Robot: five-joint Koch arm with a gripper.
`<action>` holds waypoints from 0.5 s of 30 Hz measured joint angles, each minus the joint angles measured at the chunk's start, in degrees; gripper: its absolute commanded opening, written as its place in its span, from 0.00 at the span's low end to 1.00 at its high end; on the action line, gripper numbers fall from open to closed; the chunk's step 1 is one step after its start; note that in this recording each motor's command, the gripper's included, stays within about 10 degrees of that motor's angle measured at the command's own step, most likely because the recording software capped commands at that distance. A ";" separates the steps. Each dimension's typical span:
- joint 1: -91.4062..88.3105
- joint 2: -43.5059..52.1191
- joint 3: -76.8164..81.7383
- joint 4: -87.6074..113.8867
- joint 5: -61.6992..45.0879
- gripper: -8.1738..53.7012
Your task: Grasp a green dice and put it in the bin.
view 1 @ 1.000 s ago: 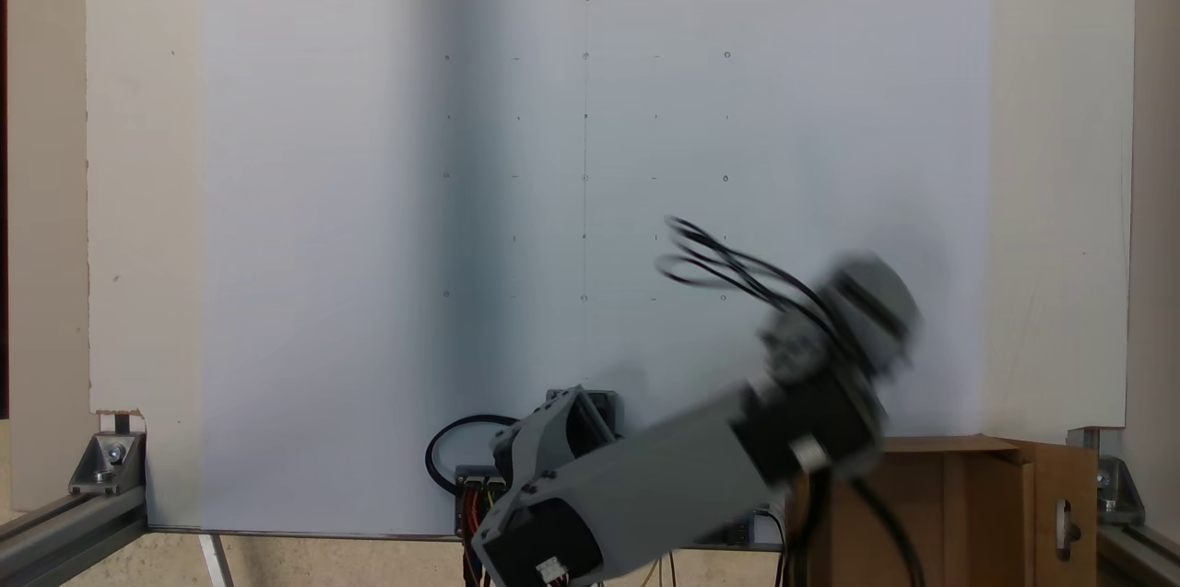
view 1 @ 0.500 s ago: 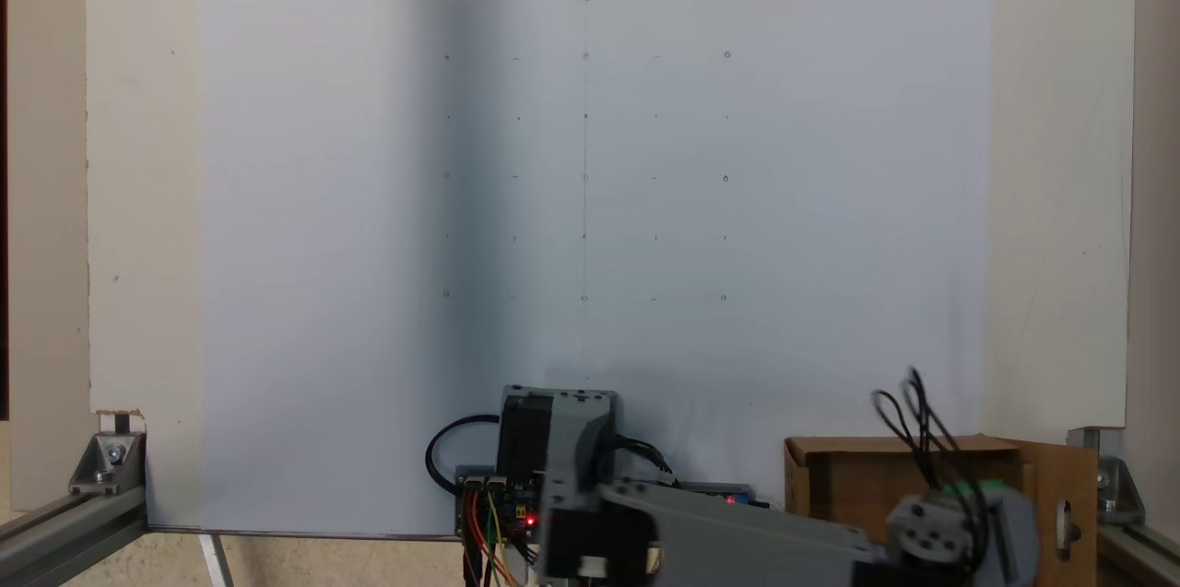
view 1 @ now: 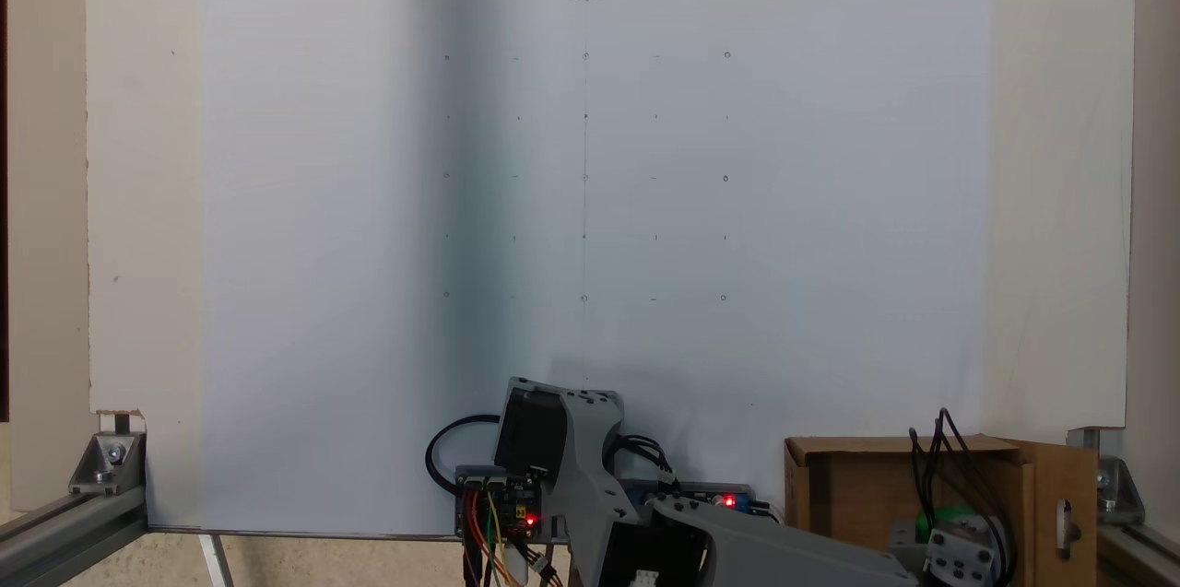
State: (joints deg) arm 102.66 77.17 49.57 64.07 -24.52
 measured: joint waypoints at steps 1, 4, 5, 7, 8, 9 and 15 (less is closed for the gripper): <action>0.00 0.00 0.00 0.00 0.00 0.32; 0.35 0.00 0.00 0.00 0.00 0.65; 0.62 0.00 0.00 0.00 0.00 0.71; 0.70 0.00 0.00 0.00 0.00 0.78; 0.70 0.00 0.00 0.00 0.00 0.78; 0.79 0.00 0.09 0.00 0.00 0.78; 0.44 0.00 0.09 0.00 0.00 0.78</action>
State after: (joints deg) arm 103.10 77.17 49.66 64.07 -24.52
